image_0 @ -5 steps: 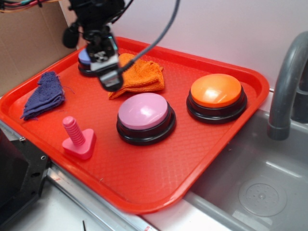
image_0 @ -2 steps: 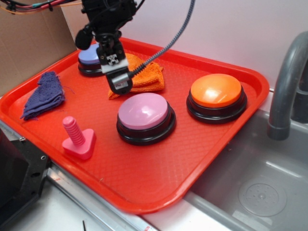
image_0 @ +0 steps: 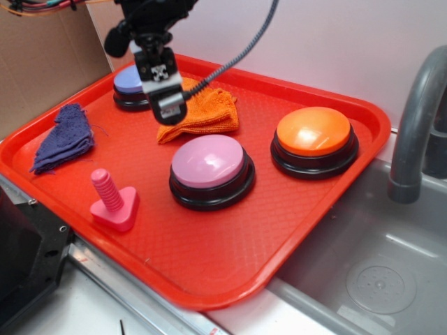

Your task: Push the pink button.

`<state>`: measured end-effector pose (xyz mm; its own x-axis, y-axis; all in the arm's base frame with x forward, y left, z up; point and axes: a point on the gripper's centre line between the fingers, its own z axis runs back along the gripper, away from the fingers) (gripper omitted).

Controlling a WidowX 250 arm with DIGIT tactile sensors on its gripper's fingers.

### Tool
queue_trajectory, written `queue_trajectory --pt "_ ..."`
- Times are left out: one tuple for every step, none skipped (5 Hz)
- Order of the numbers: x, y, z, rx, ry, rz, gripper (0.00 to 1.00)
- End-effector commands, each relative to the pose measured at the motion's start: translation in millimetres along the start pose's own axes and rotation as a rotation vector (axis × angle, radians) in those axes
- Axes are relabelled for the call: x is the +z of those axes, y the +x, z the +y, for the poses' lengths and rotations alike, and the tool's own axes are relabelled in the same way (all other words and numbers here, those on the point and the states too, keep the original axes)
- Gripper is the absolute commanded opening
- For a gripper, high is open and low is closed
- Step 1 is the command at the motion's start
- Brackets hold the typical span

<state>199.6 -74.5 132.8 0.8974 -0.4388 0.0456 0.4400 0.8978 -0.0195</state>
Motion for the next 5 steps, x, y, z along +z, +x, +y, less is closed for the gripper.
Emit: queue_trajectory --pt "25 0 -4 0.062 -0.003 -0.006 1.0" --pt "33 -4 -4 0.063 0.023 -0.017 1.0" --pt "38 -6 -4 0.071 0.029 -0.021 1.0" --pt "41 -9 -3 0.095 0.026 -0.049 1.0" --pt "44 -14 -3 0.124 0.032 -0.071 1.0"
